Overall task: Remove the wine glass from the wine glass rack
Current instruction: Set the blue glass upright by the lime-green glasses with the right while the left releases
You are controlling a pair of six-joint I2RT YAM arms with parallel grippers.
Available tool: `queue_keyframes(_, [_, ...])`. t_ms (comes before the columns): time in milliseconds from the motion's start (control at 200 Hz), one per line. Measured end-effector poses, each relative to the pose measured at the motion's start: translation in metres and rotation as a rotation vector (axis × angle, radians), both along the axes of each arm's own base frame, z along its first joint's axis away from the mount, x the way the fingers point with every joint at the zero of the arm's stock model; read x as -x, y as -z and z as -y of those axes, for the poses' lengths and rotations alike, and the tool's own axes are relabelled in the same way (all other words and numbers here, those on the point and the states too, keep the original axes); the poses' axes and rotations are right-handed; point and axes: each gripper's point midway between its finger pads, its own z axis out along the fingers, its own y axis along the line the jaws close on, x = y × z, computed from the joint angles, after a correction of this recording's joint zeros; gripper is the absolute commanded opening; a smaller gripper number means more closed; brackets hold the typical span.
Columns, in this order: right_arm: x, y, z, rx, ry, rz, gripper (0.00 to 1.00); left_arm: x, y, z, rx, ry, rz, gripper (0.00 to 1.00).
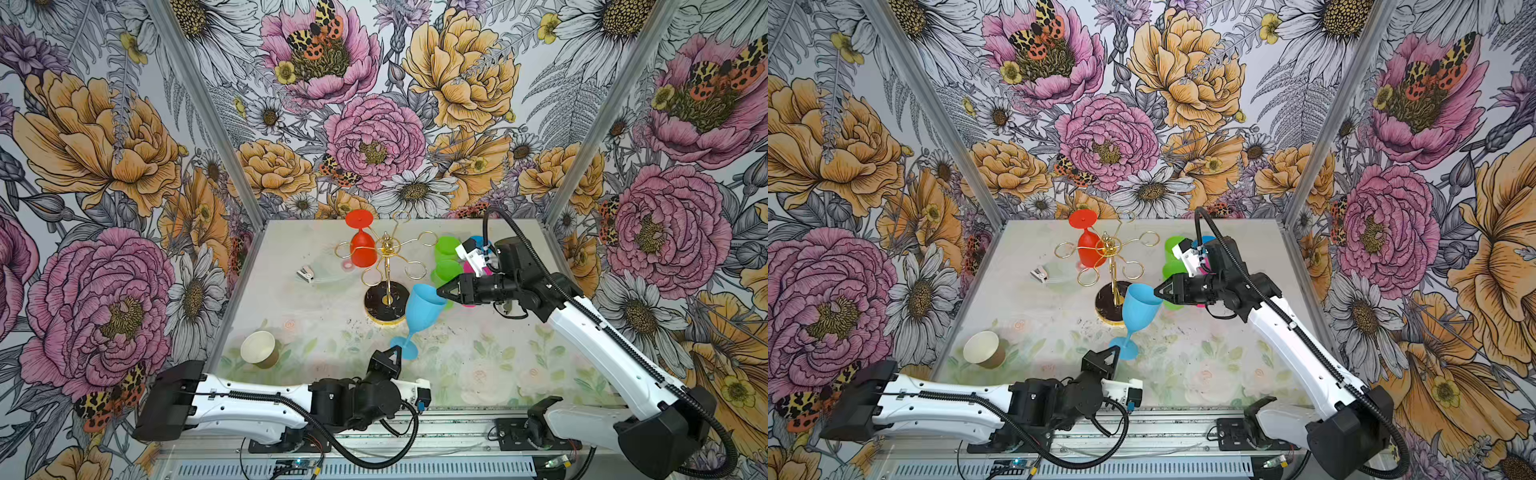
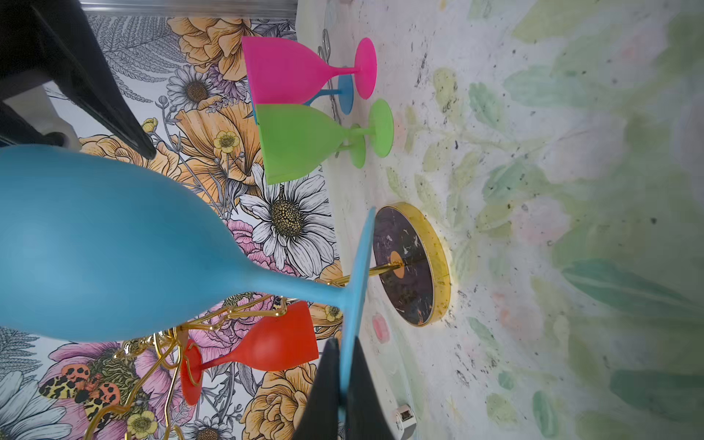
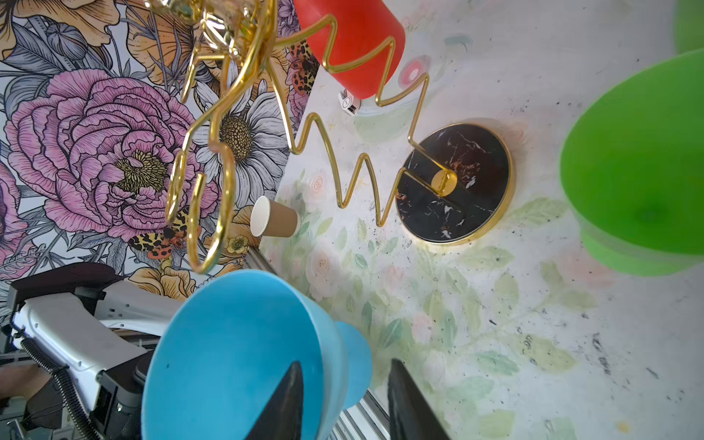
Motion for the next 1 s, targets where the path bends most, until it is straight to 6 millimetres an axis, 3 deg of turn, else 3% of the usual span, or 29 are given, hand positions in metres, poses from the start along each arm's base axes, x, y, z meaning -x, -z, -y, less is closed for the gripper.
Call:
queue_keyframes(270, [0.003,0.011,-0.010,0.026,-0.040,-0.033,0.28,-0.003,0.008,-0.008,-0.087,-0.002,0.067,0.00])
queue_keyframes(585, [0.005,0.013,-0.010,0.038,-0.055,-0.032,0.07,-0.006,0.010,-0.016,-0.135,-0.001,0.124,0.00])
queue_keyframes(751, [0.004,0.014,-0.009,0.051,-0.058,-0.014,0.01,-0.006,0.004,-0.018,-0.116,-0.002,0.128,0.00])
queue_keyframes(811, [0.003,0.013,-0.009,0.051,-0.060,-0.009,0.00,-0.006,0.003,-0.019,-0.110,-0.004,0.124,0.16])
queue_keyframes(886, [0.003,0.014,-0.008,0.059,-0.055,-0.011,0.00,-0.007,0.003,-0.020,-0.092,-0.013,0.113,0.48])
queue_keyframes(1001, [0.002,0.015,-0.007,0.070,-0.046,-0.009,0.00,-0.007,0.003,-0.021,-0.048,-0.031,0.092,0.62])
